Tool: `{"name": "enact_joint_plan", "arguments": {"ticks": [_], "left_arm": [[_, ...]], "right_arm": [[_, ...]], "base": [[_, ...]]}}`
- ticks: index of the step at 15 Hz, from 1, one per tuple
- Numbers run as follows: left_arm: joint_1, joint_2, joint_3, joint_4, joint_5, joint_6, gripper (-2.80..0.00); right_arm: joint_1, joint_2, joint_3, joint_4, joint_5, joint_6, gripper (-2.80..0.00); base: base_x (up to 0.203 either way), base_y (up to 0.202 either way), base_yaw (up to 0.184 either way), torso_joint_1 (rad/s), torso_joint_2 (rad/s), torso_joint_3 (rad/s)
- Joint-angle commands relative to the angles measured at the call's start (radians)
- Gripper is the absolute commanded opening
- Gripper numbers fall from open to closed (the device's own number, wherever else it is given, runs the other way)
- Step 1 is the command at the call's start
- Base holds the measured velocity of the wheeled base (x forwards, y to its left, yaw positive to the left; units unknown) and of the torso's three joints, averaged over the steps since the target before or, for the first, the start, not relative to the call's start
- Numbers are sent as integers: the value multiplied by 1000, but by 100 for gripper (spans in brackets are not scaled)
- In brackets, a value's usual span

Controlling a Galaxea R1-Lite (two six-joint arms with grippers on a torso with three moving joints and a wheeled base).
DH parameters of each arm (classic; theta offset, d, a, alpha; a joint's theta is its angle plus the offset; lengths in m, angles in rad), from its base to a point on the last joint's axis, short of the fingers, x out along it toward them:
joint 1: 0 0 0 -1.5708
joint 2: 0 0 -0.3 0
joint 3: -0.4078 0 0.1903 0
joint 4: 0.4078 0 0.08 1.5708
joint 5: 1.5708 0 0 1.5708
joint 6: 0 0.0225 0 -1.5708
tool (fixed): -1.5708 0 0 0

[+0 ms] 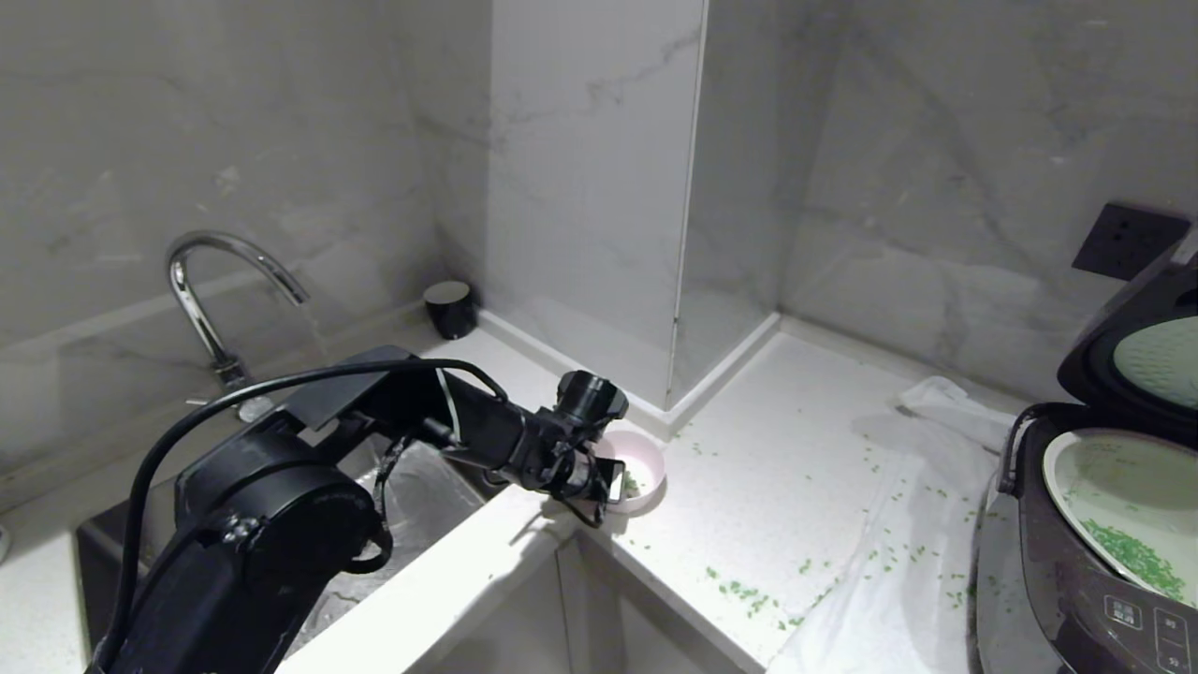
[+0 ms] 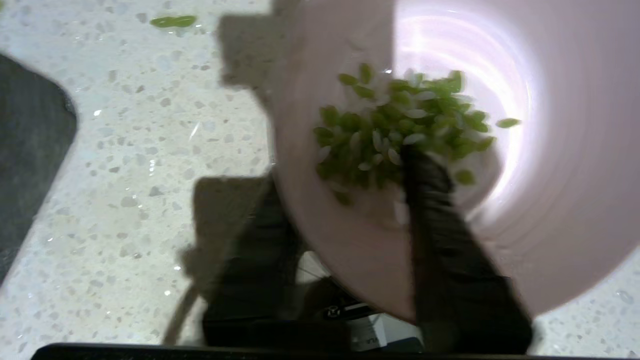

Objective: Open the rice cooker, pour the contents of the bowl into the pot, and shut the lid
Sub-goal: Pick up the bowl on the table

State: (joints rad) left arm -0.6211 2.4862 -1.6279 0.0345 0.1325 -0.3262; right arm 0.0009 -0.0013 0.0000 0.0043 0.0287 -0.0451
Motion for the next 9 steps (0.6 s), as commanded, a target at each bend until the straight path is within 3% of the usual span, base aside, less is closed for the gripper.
{"name": "enact_joint_plan", "arguments": {"ticks": [1, 9], "left_arm": [[0, -1, 5, 1, 1, -2, -280], [-3, -17, 18, 21, 0, -7, -280]], "right_arm": [[1, 1, 0, 0, 0, -1, -280], [1, 1, 0, 0, 0, -1, -280]], "base": [[0, 0, 0, 0, 0, 0], [0, 0, 0, 0, 0, 0]]}}
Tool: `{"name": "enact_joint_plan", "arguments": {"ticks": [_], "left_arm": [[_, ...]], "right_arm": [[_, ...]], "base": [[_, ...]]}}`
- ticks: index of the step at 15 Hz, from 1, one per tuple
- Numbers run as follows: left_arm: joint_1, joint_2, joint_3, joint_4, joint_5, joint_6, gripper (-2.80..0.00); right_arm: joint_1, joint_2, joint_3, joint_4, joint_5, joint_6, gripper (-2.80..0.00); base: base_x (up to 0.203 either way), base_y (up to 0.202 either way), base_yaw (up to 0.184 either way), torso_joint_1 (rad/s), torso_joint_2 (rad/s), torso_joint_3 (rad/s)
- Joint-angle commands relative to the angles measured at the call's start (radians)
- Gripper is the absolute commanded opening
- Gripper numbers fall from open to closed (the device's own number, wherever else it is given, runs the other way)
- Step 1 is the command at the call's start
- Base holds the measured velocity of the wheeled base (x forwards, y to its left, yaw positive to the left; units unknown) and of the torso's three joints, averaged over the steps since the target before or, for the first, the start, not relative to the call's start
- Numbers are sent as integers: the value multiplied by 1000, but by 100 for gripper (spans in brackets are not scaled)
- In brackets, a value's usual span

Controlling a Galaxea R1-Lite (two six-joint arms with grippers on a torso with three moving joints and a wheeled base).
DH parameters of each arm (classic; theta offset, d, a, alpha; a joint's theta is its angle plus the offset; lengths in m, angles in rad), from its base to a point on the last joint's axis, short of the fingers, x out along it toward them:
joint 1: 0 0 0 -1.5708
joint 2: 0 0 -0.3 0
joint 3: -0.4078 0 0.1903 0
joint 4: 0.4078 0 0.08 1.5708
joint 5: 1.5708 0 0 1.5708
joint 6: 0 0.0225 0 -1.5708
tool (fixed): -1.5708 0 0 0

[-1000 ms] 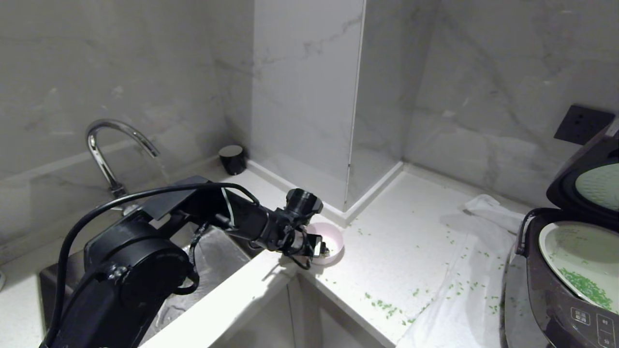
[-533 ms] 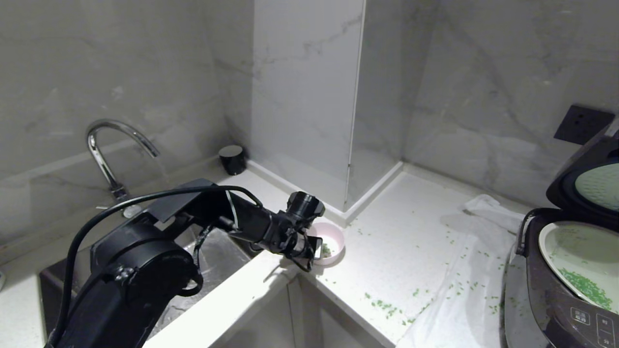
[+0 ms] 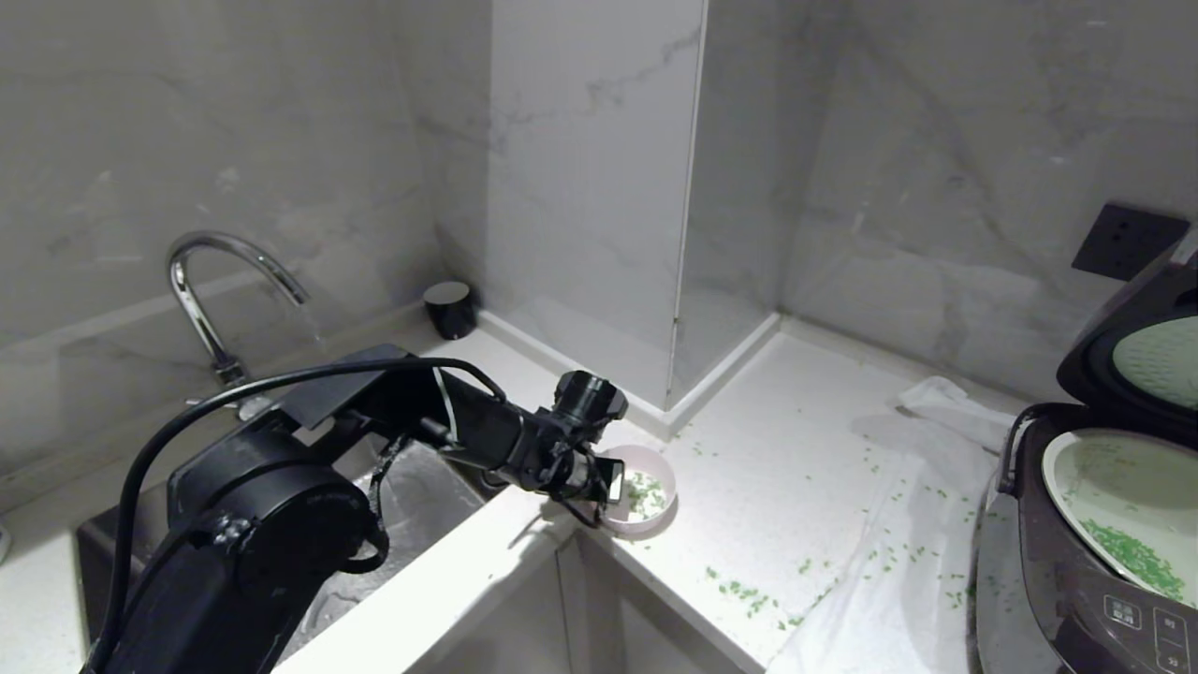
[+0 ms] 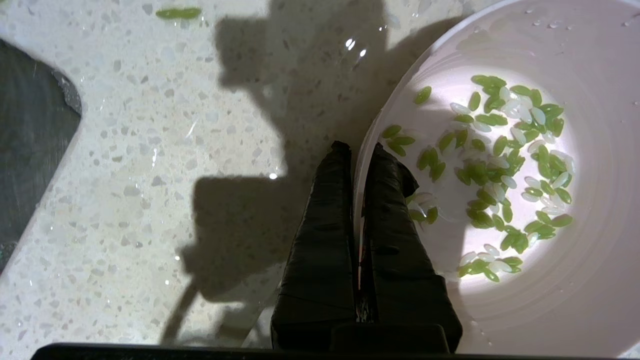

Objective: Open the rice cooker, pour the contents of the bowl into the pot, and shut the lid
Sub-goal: Pick up the bowl on the table

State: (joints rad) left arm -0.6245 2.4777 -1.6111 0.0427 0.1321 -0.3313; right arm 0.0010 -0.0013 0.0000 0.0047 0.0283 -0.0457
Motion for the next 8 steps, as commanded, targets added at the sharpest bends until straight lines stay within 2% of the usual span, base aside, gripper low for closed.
{"name": "enact_joint_plan", "arguments": {"ticks": [1, 8], "left_arm": [[2, -16, 0, 25, 0, -3, -280], [55, -117, 52, 26, -11, -43, -280]], "right_arm": [[1, 1, 0, 0, 1, 0, -280], [1, 1, 0, 0, 1, 0, -280]], "base": [[0, 0, 0, 0, 0, 0], [0, 0, 0, 0, 0, 0]]}}
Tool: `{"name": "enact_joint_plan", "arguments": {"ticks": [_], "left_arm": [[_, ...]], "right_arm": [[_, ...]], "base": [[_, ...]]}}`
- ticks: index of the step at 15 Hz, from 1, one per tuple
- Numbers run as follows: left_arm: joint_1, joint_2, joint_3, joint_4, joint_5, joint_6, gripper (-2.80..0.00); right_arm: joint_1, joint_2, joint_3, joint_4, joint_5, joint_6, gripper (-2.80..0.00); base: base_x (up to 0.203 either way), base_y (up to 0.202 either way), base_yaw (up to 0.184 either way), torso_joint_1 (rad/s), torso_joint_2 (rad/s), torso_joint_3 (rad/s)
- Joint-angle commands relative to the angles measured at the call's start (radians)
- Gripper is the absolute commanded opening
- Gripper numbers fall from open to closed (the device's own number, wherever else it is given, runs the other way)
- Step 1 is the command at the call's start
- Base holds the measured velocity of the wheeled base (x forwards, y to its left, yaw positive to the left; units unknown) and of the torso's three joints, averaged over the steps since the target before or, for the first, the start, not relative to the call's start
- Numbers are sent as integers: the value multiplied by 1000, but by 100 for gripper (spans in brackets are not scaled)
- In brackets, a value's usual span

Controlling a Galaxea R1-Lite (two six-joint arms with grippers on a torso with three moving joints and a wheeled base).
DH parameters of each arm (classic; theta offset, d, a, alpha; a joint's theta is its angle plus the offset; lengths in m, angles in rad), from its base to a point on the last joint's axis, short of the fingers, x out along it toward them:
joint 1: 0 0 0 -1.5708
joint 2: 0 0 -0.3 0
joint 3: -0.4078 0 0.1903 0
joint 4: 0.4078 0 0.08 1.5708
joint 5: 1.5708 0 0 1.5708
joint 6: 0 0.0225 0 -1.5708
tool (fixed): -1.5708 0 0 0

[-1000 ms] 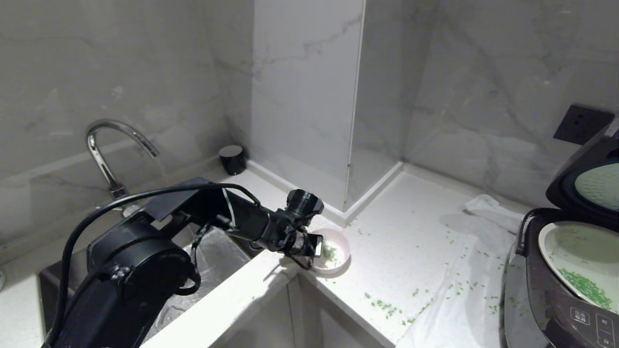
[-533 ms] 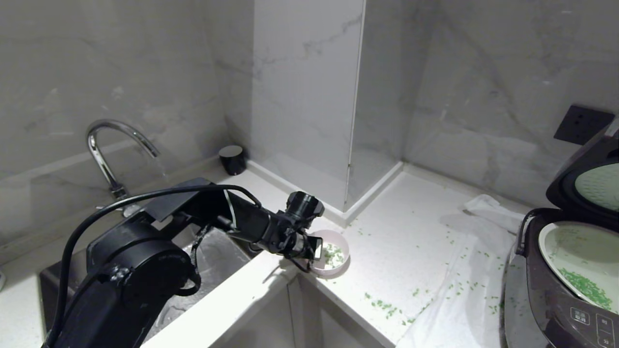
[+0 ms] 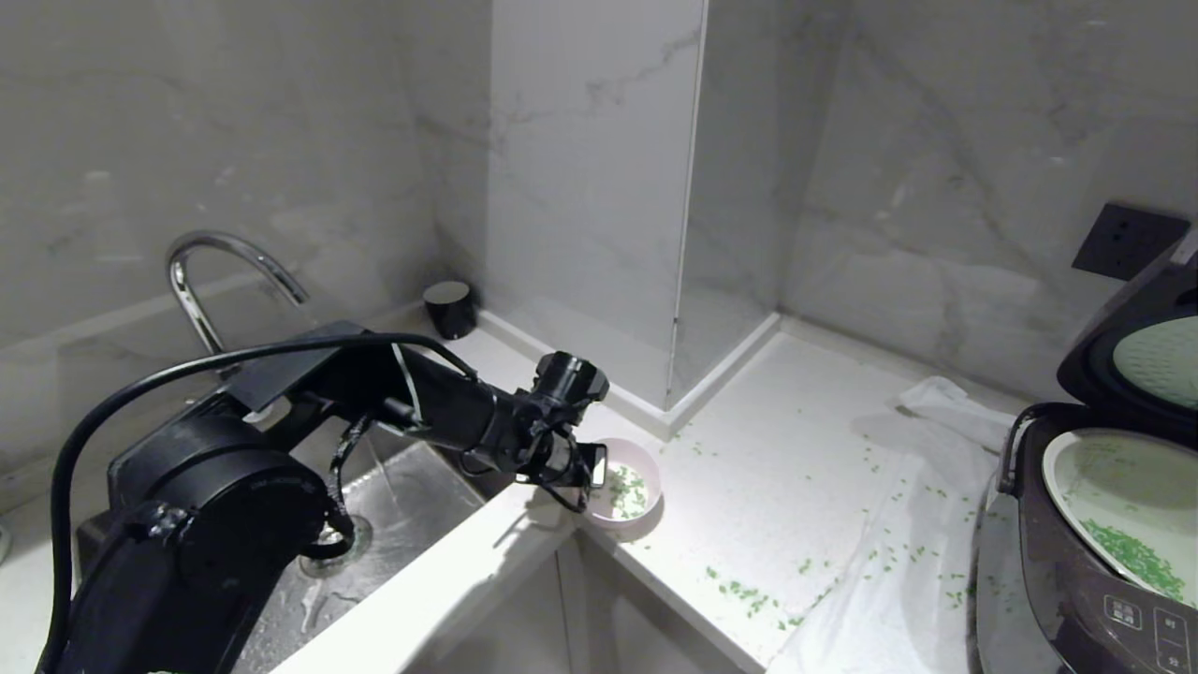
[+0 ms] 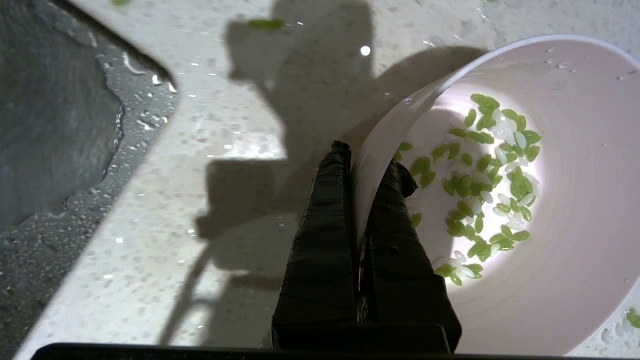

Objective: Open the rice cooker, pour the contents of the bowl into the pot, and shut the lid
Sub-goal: Pick up the bowl on the table, then fill a bowl with water from the tap

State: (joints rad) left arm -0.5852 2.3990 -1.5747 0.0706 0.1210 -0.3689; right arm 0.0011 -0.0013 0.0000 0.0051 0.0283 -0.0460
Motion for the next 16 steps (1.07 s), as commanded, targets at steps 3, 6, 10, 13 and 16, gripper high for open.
{"name": "enact_joint_plan", "arguments": {"ticks": [3, 6, 10, 13, 16], "left_arm": [[51, -64, 44, -2, -1, -7, -280], [97, -102, 91, -2, -15, -10, -280], [194, -159, 146, -2, -61, -46, -280], [309, -165, 155, -2, -65, -66, -280], [428, -164, 159, -3, -78, -68, -280]], "right_arm": [[-1, 1, 0, -1, 1, 0, -280], [-1, 1, 0, -1, 1, 0, -280], [0, 1, 0, 0, 1, 0, -280], [0, 1, 0, -1, 1, 0, -280], [0, 1, 0, -1, 1, 0, -280]], "base": [[0, 0, 0, 0, 0, 0], [0, 0, 0, 0, 0, 0], [0, 0, 0, 0, 0, 0], [0, 0, 0, 0, 0, 0], [0, 0, 0, 0, 0, 0]]}}
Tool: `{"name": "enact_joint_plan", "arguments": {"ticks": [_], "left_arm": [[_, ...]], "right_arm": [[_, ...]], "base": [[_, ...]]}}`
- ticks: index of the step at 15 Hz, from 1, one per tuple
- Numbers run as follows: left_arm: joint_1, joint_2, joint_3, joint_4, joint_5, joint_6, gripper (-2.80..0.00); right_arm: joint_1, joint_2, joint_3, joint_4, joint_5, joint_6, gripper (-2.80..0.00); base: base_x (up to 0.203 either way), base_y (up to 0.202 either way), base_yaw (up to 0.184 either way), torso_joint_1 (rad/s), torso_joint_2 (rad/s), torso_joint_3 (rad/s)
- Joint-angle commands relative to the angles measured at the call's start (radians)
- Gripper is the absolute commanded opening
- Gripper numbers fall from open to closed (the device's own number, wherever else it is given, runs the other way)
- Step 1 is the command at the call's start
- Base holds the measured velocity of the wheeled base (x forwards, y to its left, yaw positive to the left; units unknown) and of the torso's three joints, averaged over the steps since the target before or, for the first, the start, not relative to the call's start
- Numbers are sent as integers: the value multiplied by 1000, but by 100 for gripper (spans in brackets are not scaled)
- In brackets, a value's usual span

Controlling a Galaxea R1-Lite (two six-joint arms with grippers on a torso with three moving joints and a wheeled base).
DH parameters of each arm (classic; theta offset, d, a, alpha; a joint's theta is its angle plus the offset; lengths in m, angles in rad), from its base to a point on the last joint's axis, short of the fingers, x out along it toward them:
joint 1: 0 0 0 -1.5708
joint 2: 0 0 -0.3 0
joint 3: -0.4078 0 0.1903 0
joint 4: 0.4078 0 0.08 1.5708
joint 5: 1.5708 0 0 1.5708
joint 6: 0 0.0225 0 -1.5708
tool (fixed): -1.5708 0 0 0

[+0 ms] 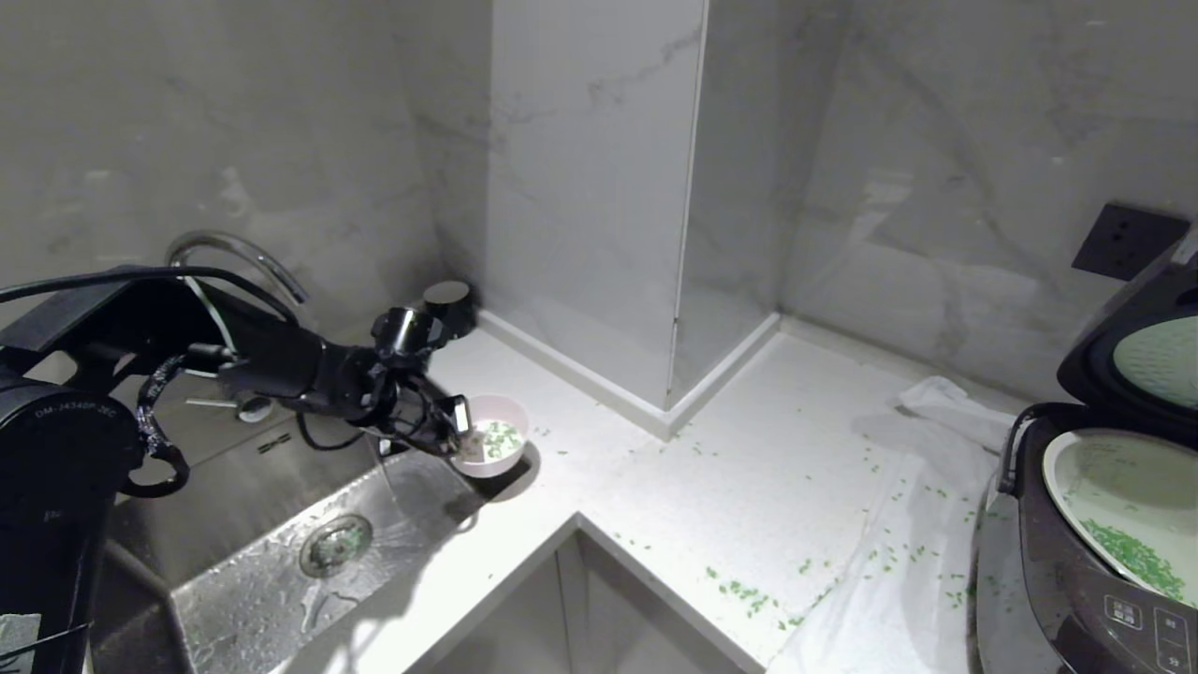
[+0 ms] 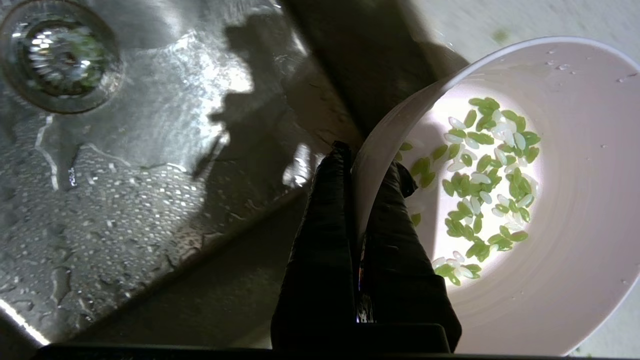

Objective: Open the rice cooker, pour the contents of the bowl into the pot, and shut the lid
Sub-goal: Fill a bowl with water from the tap

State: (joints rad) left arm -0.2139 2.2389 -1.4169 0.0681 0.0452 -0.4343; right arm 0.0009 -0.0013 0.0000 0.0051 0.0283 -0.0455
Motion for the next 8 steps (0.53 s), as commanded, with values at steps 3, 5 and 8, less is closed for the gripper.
{"name": "enact_joint_plan", "arguments": {"ticks": [3, 5, 8], "left_arm": [[160, 14, 15, -2, -9, -22, -280], [229, 36, 26, -2, -10, -42, -280], [308, 59, 10, -3, -10, -63, -280]], "right_arm": [[-1, 1, 0, -1, 1, 0, -280], [0, 1, 0, -1, 1, 0, -280], [1, 1, 0, -1, 1, 0, -280]], "base": [[0, 0, 0, 0, 0, 0], [0, 0, 0, 0, 0, 0], [0, 0, 0, 0, 0, 0]]}}
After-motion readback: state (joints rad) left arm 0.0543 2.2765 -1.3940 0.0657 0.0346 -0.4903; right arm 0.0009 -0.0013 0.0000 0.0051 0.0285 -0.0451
